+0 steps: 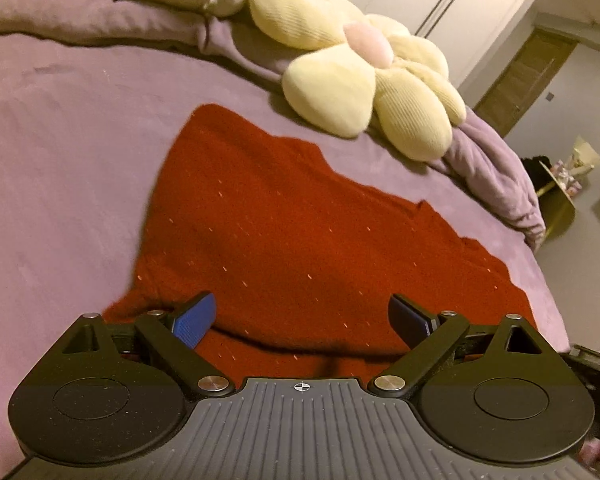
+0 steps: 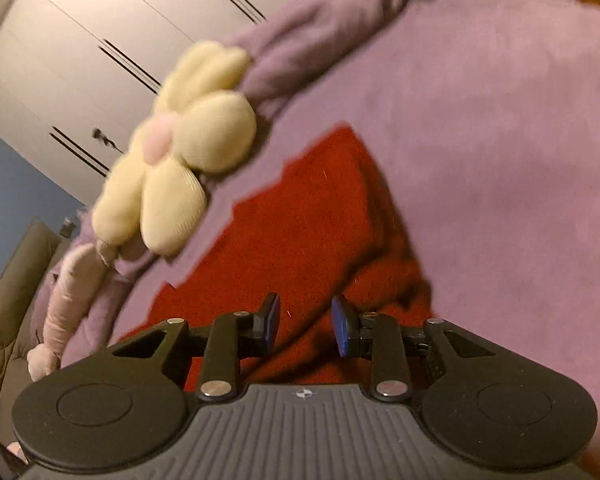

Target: Fold small clothes

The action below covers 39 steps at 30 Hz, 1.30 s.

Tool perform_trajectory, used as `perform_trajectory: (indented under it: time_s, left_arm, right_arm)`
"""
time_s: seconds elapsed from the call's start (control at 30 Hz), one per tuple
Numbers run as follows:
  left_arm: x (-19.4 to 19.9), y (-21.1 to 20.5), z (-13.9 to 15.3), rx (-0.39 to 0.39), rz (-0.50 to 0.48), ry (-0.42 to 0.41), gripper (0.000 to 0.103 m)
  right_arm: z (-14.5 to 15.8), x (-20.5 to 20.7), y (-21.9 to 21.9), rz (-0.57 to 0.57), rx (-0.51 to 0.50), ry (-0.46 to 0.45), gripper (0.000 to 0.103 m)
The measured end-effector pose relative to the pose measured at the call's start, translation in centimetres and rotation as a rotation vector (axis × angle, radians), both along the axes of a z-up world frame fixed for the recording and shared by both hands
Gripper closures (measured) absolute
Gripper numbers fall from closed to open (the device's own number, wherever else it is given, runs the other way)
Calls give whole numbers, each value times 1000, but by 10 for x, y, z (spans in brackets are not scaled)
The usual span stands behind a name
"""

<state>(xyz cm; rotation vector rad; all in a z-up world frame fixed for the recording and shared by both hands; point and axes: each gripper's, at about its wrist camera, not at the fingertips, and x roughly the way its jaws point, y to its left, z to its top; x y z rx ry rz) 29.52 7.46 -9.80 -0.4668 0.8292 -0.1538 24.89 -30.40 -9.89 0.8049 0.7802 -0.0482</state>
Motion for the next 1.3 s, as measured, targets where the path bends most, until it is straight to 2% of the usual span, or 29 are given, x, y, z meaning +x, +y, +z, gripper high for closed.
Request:
perform_trajectory:
  time_s: [0.13,0.23,0.3,0.33,0.4,0.43,0.47,0.53,0.57,0.67,0.77,0.83,0.93,1.0,1.07,1.13,1.2,1.3]
  left_arm:
    - [-1,-2,-3,-6,-23,23,6]
    - [-1,-1,-6,-8,-16,32,6]
    - [-1,0,-6,-15,-8,33,6]
    - [0,0,-5,-17,-8,31,6]
    - [0,2,-4,-18,-2,26,6]
    - [0,3,-4,-15,2,28,6]
    - [1,3,-4,-7,9,36,6]
    - [2,3,-1,25,16,61,7]
    - [1,2,2,50,13,69,7]
    - [-5,0,20,81,-18,15,6]
    - [4,-11,31,93,-58,-38,6]
    - [20,-24,25,140,-96,-23,6]
    - [48,-40,1,207,-127,82,10]
    - [54,-43,-9,230,-121,90,8]
    - [57,-46,-15,255,-121,78,5]
    - [61,-52,-19,291,-132,63,3]
    - [65,-57,-22,321,-129,53,0]
    - [73,-68,-26,379,-125,40,0]
  right_arm:
    - [-15,13,0,-52,75,9,77]
    - [-22,23,2,-75,92,60,93]
    - [-21,24,2,-66,104,41,95]
    - [-21,21,-1,-67,133,19,95]
    - [-26,9,-15,-88,308,-72,95]
    - [-27,4,-20,-97,334,-88,95]
    - [-27,2,-21,-94,273,-67,95]
    - [-24,5,-11,-41,-1,40,100]
    - [-21,2,-6,9,-64,20,100]
    - [5,-8,-2,23,-154,-5,96]
    - [36,-9,12,-9,-325,-59,92]
    - [42,2,24,7,-357,-80,92]
    - [33,36,57,157,-385,-76,92]
    - [22,52,77,242,-497,-89,92]
    - [3,61,91,299,-656,-75,92]
    - [-16,67,93,327,-732,-72,96]
    - [-19,72,91,333,-771,-99,97]
    - [-20,90,88,319,-804,-79,103]
